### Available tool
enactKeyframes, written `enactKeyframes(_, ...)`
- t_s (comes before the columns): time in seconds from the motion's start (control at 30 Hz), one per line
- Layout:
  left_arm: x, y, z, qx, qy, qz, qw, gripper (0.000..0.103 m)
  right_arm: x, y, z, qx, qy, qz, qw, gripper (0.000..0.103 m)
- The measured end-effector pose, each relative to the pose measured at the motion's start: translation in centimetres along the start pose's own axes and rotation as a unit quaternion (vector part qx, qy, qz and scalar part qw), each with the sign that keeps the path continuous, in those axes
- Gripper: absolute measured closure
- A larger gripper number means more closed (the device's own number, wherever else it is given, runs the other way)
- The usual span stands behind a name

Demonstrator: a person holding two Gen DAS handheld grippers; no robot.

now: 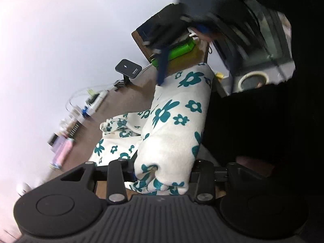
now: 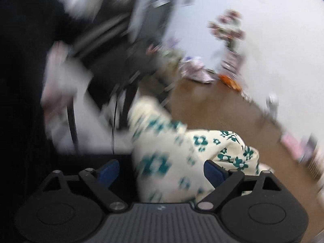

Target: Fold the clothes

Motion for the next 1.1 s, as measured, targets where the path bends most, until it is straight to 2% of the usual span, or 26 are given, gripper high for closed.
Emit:
enactKeyframes(0.1, -0.6, 1.2, -0.5, 0.032, 0.003, -0.034, 0.9989, 0.066, 1.6, 1.7, 1.2, 0.047, 0.017, -0.123, 0.991, 0.016)
enactKeyframes(0.17, -0.8, 2.0, -1.0, 0.055, 0.004, -0.055, 0.9970, 0.066, 1.6, 1.2, 1.7, 0.077, 0.005, -0.153, 0.985, 0.019)
enactKeyframes(0.23, -1.1, 2.4, -1.3, 0.079, 0.004, -0.083, 0.9935, 0.067, 1.3, -0.1, 2.1, 0.073, -0.005, -0.136, 0.988, 0.022)
enactKeyframes(0.27, -1.2, 2.5, -1.4, 0.090, 0.004, -0.098, 0.9911, 0.067, 1.3, -0.7, 2.3, 0.055, -0.001, -0.117, 0.992, 0.031)
enactKeyframes(0.3, -1.2, 2.8, -1.6, 0.103, 0.004, -0.115, 0.9880, 0.068, 1.2, -1.2, 2.6, 0.035, 0.004, -0.096, 0.995, 0.047)
enactKeyframes(0.37, -1.2, 3.5, -2.0, 0.137, 0.003, -0.158, 0.9779, 0.068, 1.1, -2.3, 2.4, -0.025, 0.017, -0.027, 0.999, 0.061)
enactKeyframes(0.43, -1.4, 5.2, -2.3, 0.199, 0.000, -0.237, 0.9508, 0.067, 0.6, -3.8, 1.2, -0.102, 0.006, 0.066, 0.993, 0.066)
enactKeyframes(0.5, -1.2, 7.7, -1.8, 0.235, -0.002, -0.313, 0.9204, 0.063, 0.5, -5.9, 0.1, -0.178, -0.005, 0.161, 0.971, 0.066)
enactKeyframes(0.57, -0.5, 10.0, -0.8, 0.246, -0.003, -0.366, 0.8977, 0.060, 1.3, -8.7, 0.6, -0.222, -0.012, 0.255, 0.941, 0.066)
enactKeyframes(0.63, 0.9, 12.1, 1.2, 0.249, 0.007, -0.433, 0.8661, 0.054, 2.1, -11.6, 1.0, -0.263, -0.019, 0.345, 0.901, 0.060)
enactKeyframes(0.7, 2.5, 13.6, 2.9, 0.248, 0.013, -0.496, 0.8317, 0.054, 3.4, -14.0, 1.7, -0.262, -0.040, 0.422, 0.867, 0.051)
enactKeyframes(0.73, 3.2, 14.2, 3.5, 0.248, 0.018, -0.519, 0.8180, 0.052, 3.8, -14.8, 1.8, -0.250, -0.052, 0.452, 0.854, 0.048)
enactKeyframes(0.77, 3.8, 14.5, 4.0, 0.243, 0.022, -0.530, 0.8122, 0.052, 4.4, -15.9, 1.7, -0.240, -0.064, 0.482, 0.840, 0.046)
enactKeyframes(0.8, 4.2, 14.8, 4.2, 0.236, 0.022, -0.536, 0.8102, 0.051, 4.9, -16.9, 1.3, -0.225, -0.075, 0.507, 0.829, 0.040)
enactKeyframes(0.83, 4.3, 15.0, 4.4, 0.233, 0.020, -0.541, 0.8082, 0.050, 5.3, -17.8, 0.9, -0.199, -0.086, 0.526, 0.822, 0.036)
enactKeyframes(0.9, 4.5, 15.3, 4.6, 0.229, 0.019, -0.550, 0.8029, 0.048, 6.0, -19.2, 0.0, -0.148, -0.101, 0.550, 0.816, 0.033)
enactKeyframes(0.97, 4.8, 15.3, 4.6, 0.216, 0.027, -0.563, 0.7975, 0.037, 6.4, -19.8, -0.2, -0.134, -0.112, 0.567, 0.805, 0.034)
enactKeyframes(1.0, 5.0, 15.3, 4.7, 0.205, 0.038, -0.569, 0.7958, 0.025, 6.6, -19.9, -0.2, -0.132, -0.113, 0.574, 0.801, 0.034)
enactKeyframes(1.03, 5.0, 15.2, 4.9, 0.194, 0.049, -0.571, 0.7962, 0.018, 7.0, -19.7, -0.1, -0.118, -0.105, 0.577, 0.801, 0.034)
enactKeyframes(1.1, 4.8, 15.5, 5.0, 0.167, 0.068, -0.571, 0.8009, 0.018, 7.6, -19.2, 0.1, -0.093, -0.090, 0.583, 0.802, 0.034)
Point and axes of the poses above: each gripper's, at about its wrist camera, not at the fingertips, and z roughly the way its jaws point, y to its left, x to its underside, the point moved 7 cm from there along z, roughly the way its jaws point, and after that the axes turned 4 degrees about z, right-handed, at the moved point
